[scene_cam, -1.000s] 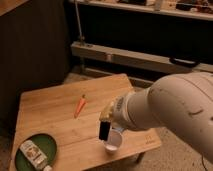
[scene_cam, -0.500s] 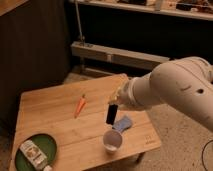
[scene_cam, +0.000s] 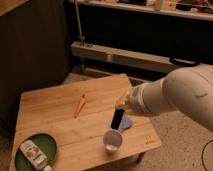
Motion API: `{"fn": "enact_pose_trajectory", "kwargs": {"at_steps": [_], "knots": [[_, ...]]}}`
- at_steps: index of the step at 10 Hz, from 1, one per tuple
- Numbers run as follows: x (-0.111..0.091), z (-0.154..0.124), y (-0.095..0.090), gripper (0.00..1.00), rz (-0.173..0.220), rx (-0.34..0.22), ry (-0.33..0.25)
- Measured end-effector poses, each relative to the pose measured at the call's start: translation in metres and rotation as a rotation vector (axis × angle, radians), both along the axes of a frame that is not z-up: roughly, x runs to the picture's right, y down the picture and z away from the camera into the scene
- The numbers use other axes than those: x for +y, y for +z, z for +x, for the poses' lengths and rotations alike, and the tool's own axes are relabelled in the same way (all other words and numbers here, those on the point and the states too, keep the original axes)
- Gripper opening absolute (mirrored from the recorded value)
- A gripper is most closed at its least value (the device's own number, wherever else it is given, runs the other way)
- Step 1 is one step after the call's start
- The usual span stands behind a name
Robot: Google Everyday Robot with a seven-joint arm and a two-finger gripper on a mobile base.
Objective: Place the eraser in the ceramic cup
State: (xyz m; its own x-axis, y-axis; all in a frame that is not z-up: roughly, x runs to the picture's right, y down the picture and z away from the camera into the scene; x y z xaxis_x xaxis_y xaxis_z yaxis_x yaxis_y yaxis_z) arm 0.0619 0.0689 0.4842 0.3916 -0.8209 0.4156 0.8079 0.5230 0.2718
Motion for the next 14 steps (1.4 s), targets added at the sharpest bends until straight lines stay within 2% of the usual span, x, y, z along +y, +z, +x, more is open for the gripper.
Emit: {"fn": "enact_pose_trajectory", "kwargs": {"at_steps": [2, 5, 9, 11, 14], "knots": [[0.014, -0.008, -0.011, 0.0, -0.002, -0.02, 0.001], [0.028, -0.022, -0.001, 0.0, -0.014, -0.045, 0.006], [0.042, -0.017, 0.005, 0.0, -0.037, -0.025, 0.015], [0.049, -0.011, 0.019, 0.0, -0.046, -0.006, 0.025], [0.035, -0.008, 0.046, 0.0, -0.036, -0.007, 0.027]]}}
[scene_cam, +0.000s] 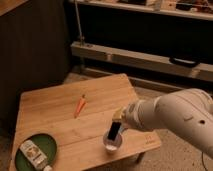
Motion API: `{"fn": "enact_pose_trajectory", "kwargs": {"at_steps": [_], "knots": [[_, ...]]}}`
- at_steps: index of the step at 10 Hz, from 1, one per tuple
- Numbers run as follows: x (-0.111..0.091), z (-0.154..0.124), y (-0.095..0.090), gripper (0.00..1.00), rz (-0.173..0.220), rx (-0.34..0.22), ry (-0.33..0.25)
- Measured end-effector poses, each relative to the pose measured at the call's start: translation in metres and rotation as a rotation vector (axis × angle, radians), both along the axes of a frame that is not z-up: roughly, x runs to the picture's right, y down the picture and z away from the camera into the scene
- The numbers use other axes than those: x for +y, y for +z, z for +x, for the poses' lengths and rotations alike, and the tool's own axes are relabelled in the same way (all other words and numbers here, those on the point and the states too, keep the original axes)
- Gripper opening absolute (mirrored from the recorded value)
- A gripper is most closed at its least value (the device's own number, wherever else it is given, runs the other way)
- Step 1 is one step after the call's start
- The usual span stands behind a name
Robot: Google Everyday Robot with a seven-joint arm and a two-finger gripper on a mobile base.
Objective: Place the eraser in the ceramic cup
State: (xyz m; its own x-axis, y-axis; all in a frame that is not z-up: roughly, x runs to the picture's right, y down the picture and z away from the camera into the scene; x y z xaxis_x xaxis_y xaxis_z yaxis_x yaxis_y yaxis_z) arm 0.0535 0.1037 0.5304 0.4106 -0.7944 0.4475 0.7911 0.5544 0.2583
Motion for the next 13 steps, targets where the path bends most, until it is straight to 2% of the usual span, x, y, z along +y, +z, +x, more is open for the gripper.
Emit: {"fn": "enact_pose_trajectory", "kwargs": {"at_steps": [1, 5, 10, 13], "knots": [[-0.004, 0.0, 0.012, 0.0, 0.003, 0.0, -0.001], [-0.002, 0.003, 0.029, 0.0, -0.009, 0.001, -0.007], [-0.006, 0.0, 0.032, 0.0, -0.014, 0.011, -0.02], [0.002, -0.009, 0.029, 0.0, -0.019, -0.001, -0.026]]}}
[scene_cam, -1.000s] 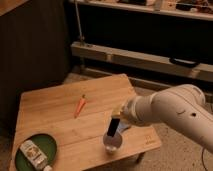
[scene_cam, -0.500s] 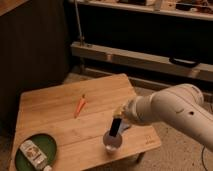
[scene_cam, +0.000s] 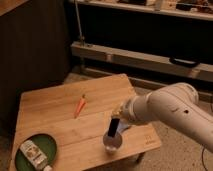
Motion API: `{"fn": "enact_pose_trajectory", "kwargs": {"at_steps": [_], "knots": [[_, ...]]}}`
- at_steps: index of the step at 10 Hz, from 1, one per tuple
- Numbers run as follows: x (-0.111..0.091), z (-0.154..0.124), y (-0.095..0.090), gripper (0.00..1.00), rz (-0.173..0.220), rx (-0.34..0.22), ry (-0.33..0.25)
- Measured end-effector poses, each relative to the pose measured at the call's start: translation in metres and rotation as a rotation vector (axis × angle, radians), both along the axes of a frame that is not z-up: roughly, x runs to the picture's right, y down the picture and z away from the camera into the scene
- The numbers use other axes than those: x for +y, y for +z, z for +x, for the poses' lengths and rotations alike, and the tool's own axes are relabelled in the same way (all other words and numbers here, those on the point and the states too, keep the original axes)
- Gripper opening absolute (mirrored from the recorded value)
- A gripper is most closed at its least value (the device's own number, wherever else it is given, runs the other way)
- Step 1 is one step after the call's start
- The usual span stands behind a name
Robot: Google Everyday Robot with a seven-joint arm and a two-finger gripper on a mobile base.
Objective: Place the eraser in the ceramic cup
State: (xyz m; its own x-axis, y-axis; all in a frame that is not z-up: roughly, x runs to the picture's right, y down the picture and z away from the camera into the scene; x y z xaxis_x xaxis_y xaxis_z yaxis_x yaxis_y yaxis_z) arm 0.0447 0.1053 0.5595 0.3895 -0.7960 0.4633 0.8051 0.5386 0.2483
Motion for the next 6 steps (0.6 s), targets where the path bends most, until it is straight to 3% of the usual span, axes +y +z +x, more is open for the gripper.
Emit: {"fn": "enact_pose_trajectory", "kwargs": {"at_steps": [2, 3, 6], "knots": [[0.009, -0.008, -0.022, 0.0, 0.007, -0.001, -0.007], [0.016, -0.012, -0.044, 0.0, 0.015, 0.007, -0.008], [0.031, -0.005, -0.068, 0.0, 0.017, 0.037, 0.012]]}}
